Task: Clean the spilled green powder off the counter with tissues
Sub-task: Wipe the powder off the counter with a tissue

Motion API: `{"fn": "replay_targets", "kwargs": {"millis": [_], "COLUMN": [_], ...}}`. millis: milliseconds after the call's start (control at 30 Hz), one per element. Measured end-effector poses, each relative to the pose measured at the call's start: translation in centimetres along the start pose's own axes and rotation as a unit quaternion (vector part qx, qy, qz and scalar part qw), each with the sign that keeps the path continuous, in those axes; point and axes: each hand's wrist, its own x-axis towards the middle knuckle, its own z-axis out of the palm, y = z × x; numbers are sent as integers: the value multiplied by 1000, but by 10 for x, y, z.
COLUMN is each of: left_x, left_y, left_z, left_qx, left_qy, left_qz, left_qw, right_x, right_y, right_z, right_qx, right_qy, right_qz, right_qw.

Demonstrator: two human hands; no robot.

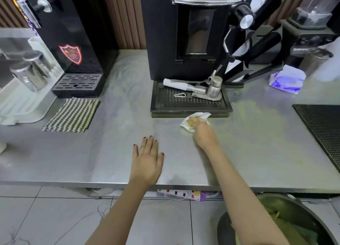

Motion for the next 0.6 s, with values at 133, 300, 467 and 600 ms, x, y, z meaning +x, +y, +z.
{"fn": "replay_targets", "kwargs": {"millis": [133, 300, 467, 600], "left_x": [1, 0, -4, -7], "left_y": [3, 3, 1, 2], "left_z": [-2, -4, -4, -5], "left_qx": [-12, -35, -53, -21], "left_qy": [17, 36, 62, 32], "left_qz": [-5, -13, -36, -10], "left_qw": [1000, 999, 996, 999], "right_x": [-15, -60, -95, -67], "right_y": [52, -9, -36, 20], "right_z": [-41, -28, 17, -13], "right_qx": [-8, 5, -61, -49], "right_qy": [93, 45, -82, 8], "right_qz": [132, 102, -127, 62], "right_qw": [987, 994, 987, 997]}}
